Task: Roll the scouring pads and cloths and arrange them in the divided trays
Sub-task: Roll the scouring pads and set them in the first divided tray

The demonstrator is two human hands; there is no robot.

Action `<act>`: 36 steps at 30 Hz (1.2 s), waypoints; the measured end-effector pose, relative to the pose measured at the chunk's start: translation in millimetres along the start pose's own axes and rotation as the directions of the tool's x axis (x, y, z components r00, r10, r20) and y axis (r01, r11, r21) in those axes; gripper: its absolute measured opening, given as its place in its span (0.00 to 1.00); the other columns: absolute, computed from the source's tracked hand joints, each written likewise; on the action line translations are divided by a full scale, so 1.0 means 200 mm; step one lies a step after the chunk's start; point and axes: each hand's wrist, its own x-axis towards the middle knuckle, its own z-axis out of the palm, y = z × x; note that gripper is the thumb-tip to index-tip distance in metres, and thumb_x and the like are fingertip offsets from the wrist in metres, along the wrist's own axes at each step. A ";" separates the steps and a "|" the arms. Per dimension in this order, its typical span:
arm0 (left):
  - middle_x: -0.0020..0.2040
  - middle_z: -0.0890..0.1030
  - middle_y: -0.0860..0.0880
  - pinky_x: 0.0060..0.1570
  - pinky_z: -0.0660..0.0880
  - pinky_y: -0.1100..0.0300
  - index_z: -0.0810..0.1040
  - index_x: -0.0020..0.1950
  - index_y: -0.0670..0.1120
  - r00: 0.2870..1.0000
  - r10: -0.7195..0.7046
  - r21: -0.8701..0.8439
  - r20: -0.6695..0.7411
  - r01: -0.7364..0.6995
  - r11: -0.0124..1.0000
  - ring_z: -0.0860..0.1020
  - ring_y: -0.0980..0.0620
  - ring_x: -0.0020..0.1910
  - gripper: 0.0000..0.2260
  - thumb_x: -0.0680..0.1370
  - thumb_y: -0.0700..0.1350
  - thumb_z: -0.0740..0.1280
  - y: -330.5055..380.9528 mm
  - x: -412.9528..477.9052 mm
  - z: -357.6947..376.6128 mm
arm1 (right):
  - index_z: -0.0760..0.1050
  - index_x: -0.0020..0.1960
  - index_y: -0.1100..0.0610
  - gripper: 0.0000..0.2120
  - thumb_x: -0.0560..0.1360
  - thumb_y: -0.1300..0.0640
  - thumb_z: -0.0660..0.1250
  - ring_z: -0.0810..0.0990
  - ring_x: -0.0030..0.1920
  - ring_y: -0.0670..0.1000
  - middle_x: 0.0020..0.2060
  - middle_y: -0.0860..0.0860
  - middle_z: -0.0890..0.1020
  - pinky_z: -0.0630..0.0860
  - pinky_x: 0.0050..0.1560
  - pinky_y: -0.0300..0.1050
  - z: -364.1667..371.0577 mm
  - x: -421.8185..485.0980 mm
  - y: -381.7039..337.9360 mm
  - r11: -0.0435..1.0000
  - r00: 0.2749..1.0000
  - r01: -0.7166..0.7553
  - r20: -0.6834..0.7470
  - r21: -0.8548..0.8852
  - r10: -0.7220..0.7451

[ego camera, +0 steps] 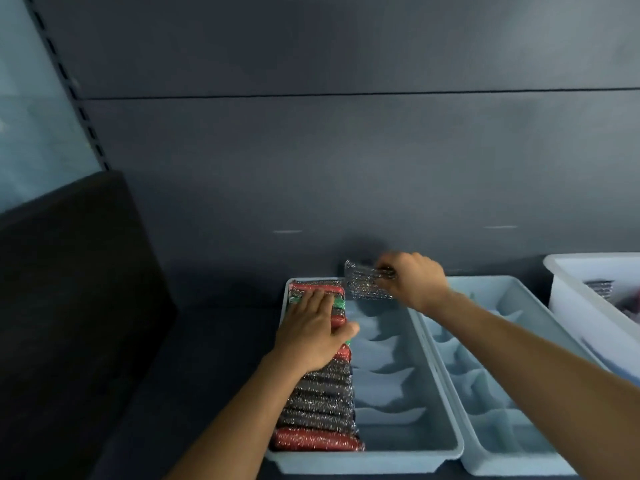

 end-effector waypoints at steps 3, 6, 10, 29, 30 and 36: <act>0.81 0.40 0.48 0.75 0.39 0.52 0.42 0.80 0.48 1.000 -0.012 0.008 0.007 0.012 1.000 0.39 0.50 0.79 0.36 0.80 0.67 0.47 -0.01 -0.01 0.02 | 0.75 0.59 0.45 0.13 0.74 0.50 0.67 0.78 0.58 0.56 0.57 0.50 0.80 0.73 0.51 0.47 0.07 0.07 -0.03 0.996 0.997 0.063 0.036 -0.064 -0.061; 0.81 0.41 0.48 0.76 0.39 0.52 0.43 0.80 0.48 1.000 -0.008 0.007 -0.008 0.008 1.000 0.39 0.50 0.79 0.36 0.80 0.67 0.48 -0.01 -0.01 0.02 | 0.77 0.60 0.46 0.14 0.74 0.49 0.67 0.73 0.62 0.53 0.58 0.49 0.77 0.71 0.57 0.47 0.13 0.10 -0.01 0.991 0.997 0.068 0.044 -0.119 -0.063; 0.81 0.43 0.49 0.76 0.41 0.51 0.45 0.81 0.48 1.000 -0.006 -0.005 -0.024 0.006 1.000 0.41 0.50 0.79 0.35 0.80 0.66 0.49 -0.01 -0.01 0.01 | 0.78 0.61 0.47 0.16 0.74 0.48 0.67 0.70 0.65 0.52 0.58 0.49 0.75 0.69 0.60 0.46 0.21 0.11 0.00 0.983 0.998 0.047 0.054 -0.177 -0.038; 0.60 0.80 0.54 0.63 0.69 0.59 0.74 0.68 0.51 0.883 0.351 -0.366 -0.311 -0.453 0.813 0.76 0.55 0.62 0.18 0.78 0.52 0.67 0.79 0.01 -0.01 | 0.81 0.53 0.49 0.11 0.73 0.49 0.67 0.78 0.56 0.54 0.52 0.48 0.81 0.72 0.58 0.52 -0.26 -0.71 0.65 0.961 0.946 -0.132 -0.258 0.245 0.195; 0.59 0.81 0.55 0.62 0.69 0.60 0.75 0.66 0.51 0.866 0.379 -0.384 -0.326 -0.488 0.784 0.76 0.56 0.61 0.17 0.78 0.51 0.68 0.89 0.03 0.00 | 0.82 0.52 0.49 0.11 0.72 0.49 0.66 0.79 0.54 0.55 0.50 0.49 0.82 0.74 0.57 0.53 -0.29 -0.75 0.75 0.956 0.936 -0.155 -0.271 0.249 0.223; 0.56 0.83 0.52 0.60 0.72 0.63 0.78 0.63 0.48 0.813 0.492 -0.483 -0.311 -0.581 0.655 0.79 0.58 0.56 0.14 0.78 0.46 0.69 1.54 0.26 0.09 | 0.82 0.43 0.52 0.04 0.74 0.56 0.68 0.81 0.47 0.56 0.44 0.52 0.83 0.76 0.48 0.53 -0.46 -0.93 1.41 0.916 0.894 -0.327 -0.238 0.233 0.380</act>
